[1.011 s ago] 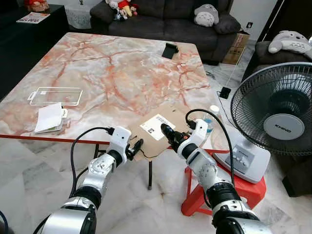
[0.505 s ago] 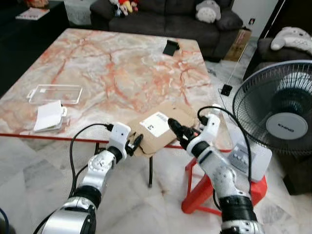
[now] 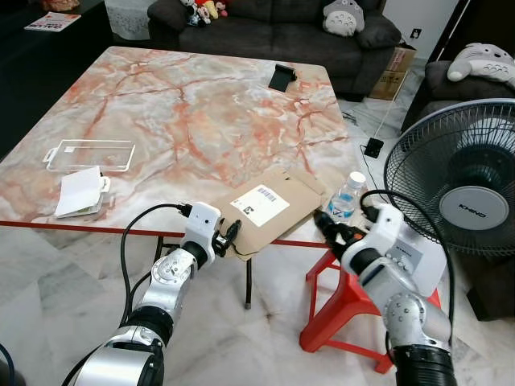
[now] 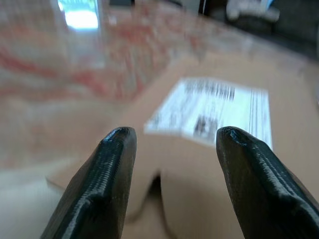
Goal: Picking trash to rubbish bin
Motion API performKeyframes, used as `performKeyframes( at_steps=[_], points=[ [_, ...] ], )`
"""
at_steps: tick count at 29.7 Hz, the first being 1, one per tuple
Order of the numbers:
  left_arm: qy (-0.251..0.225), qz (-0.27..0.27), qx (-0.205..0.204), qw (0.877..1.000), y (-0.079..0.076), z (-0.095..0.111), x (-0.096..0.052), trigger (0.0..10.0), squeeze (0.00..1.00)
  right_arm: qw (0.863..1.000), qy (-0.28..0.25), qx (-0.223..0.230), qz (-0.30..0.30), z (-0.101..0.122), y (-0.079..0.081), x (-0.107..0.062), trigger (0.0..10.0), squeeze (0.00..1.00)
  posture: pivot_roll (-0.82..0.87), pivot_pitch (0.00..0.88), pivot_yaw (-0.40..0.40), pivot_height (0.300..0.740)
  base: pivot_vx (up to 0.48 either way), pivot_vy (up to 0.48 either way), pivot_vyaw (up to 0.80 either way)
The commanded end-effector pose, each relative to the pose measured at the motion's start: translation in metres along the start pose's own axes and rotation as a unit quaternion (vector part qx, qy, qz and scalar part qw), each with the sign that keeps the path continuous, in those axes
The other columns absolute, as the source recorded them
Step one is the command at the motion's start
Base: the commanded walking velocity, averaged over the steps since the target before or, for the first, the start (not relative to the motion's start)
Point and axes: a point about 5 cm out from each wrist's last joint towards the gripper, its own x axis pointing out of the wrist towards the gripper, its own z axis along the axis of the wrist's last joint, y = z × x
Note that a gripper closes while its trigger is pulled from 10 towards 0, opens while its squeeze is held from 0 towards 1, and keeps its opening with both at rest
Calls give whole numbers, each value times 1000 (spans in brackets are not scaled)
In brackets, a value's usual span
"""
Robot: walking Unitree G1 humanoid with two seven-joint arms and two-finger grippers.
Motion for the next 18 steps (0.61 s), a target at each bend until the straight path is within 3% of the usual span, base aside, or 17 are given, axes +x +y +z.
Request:
performKeyframes(
  at_steps=[1,4,9,15,18],
  points=[
    [-45,9,-7,999,6,21,8,10000,0,1000,-13,0,3,6,0,1,10000,0,-37,57,-121,740,0,0,0],
    [-76,24,-21,997,15,34,9,10000,0,1000,-15,1,0,7,-1,2,10000,0,-34,59,-122,740,0,0,0],
    [-89,42,-9,995,21,42,8,10000,0,1000,-26,-2,4,7,-2,4,10000,0,-34,59,-122,740,0,0,0],
    [-71,104,23,992,33,29,-4,10000,0,998,-58,-34,16,10,0,7,10000,0,-25,55,-114,740,0,0,0],
    [-76,147,11,986,40,26,-10,10000,0,997,-68,-42,18,11,4,11,10000,0,-22,54,-115,740,0,0,0]
  ],
)
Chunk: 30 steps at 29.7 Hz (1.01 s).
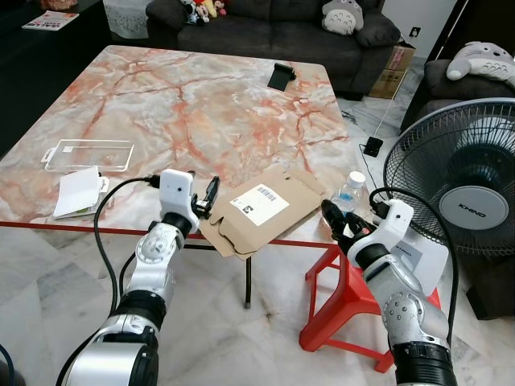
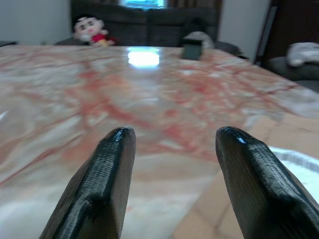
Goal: Picking trash to rubbish bin
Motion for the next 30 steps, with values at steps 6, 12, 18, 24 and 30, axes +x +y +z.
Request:
performKeyframes(
  at_steps=[6,12,18,24,30],
  points=[
    [-12,11,12,1000,-1,3,-1,10000,0,1000,-5,-19,14,-2,5,6,10000,0,-14,46,-114,740,0,0,0],
    [-14,3,18,1000,-7,4,1,10000,0,1000,-7,-20,14,-4,3,7,10000,0,-17,38,-110,740,0,0,0],
    [-17,-6,17,1000,-12,5,3,10000,0,1000,-9,-21,9,-6,0,5,10000,0,-23,33,-106,740,-186,0,0],
    [-19,-11,16,1000,-14,5,3,10000,0,1000,-7,-23,9,-7,0,5,10000,0,-21,29,-106,740,-285,0,0],
    [-24,-15,14,999,-16,6,2,10000,0,1000,-8,-25,10,-8,0,5,10000,0,-22,31,-107,740,-221,0,0]
  ],
)
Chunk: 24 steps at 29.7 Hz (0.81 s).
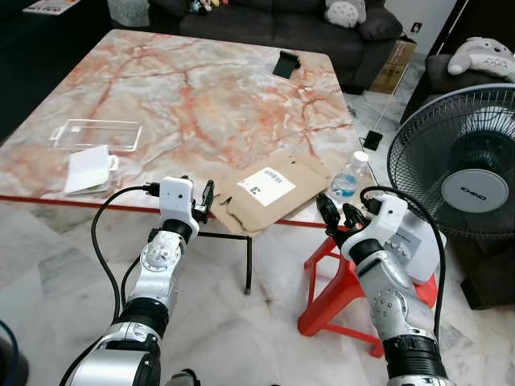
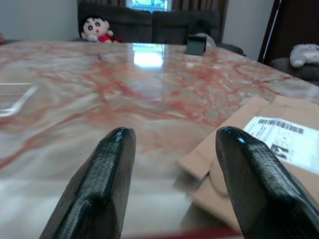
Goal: Picking trash to rubbish bin
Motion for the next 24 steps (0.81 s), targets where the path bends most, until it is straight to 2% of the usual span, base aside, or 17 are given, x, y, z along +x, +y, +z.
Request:
performKeyframes(
  at_steps=[1,9,14,18,19,24],
  points=[
    [-15,-8,6,1000,-4,5,1,10000,0,1000,2,-3,-3,-1,-2,-1,10000,0,-22,34,-110,740,0,0,0],
    [-5,-7,8,1000,-3,2,0,10000,0,1000,4,-5,-8,-2,-5,-1,10000,0,-21,43,-112,740,0,0,0],
    [17,-8,-8,1000,-3,-6,-2,10000,0,1000,8,-6,-13,-2,-9,0,10000,0,-16,49,-114,740,0,0,0],
    [57,-13,-11,998,-4,-17,-2,10000,0,999,16,-7,-27,-6,-16,2,10000,0,-15,48,-115,740,0,0,0],
    [89,-17,-14,996,-7,-27,-5,10000,0,999,22,-3,-40,-9,-22,3,10000,0,-15,47,-113,740,0,0,0],
    [133,-29,-28,990,-14,-43,-13,10000,0,997,51,12,-65,-19,-31,5,10000,0,-19,47,-111,740,0,0,0]
  ],
)
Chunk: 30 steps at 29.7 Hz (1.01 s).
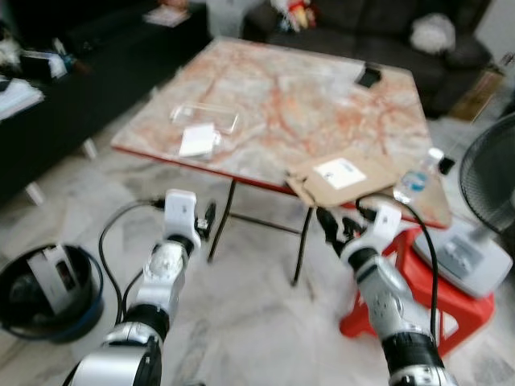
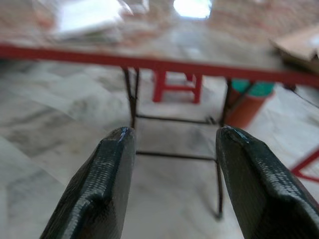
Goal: Picking trash to rubbish bin
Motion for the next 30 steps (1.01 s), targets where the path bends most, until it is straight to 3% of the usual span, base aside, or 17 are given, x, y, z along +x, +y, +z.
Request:
performKeyframes(
  at_steps=[1,9,15,30],
  points=[
    [18,-14,2,1000,-6,-4,1,10000,0,1000,6,-1,-16,2,-4,3,10000,0,-19,47,-111,740,0,0,0],
    [40,-13,5,999,-11,-14,-2,10000,0,999,10,38,-36,-4,-9,5,10000,0,-16,47,-112,740,0,0,0],
    [40,-14,15,999,-11,-14,-2,10000,0,995,-4,93,-27,2,1,16,10000,0,-10,49,-110,740,0,0,0],
    [22,-1,15,1000,-10,-10,-2,10000,0,995,-9,101,-15,4,13,27,10000,0,-4,52,-111,740,0,0,0]
  ],
)
